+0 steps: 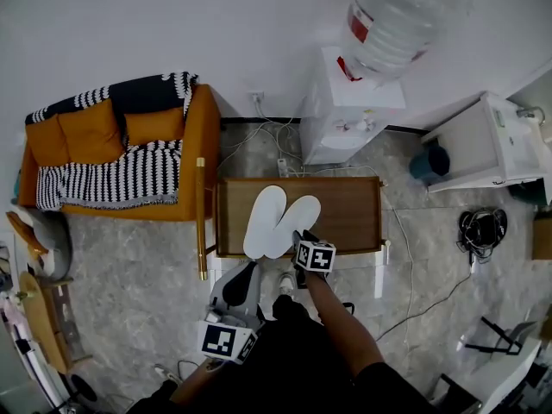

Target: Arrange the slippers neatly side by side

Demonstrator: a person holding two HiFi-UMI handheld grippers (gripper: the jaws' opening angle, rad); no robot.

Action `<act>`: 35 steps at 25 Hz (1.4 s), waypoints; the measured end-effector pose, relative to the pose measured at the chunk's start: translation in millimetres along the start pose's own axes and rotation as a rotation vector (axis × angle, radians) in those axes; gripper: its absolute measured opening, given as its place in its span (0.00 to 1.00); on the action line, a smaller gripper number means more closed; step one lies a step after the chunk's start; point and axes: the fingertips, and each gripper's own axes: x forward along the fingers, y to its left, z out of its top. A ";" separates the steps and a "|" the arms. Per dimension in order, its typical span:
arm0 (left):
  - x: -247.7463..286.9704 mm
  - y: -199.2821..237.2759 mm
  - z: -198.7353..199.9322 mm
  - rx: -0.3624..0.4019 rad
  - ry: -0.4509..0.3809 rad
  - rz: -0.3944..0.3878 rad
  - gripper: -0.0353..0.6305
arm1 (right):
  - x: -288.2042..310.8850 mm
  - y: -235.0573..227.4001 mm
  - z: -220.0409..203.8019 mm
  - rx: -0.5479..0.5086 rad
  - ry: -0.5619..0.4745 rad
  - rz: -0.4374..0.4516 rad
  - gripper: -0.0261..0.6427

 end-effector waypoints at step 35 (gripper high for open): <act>-17.3 23.8 -13.3 -0.043 0.011 0.041 0.07 | 14.2 -21.4 0.4 -0.188 0.075 -0.023 0.08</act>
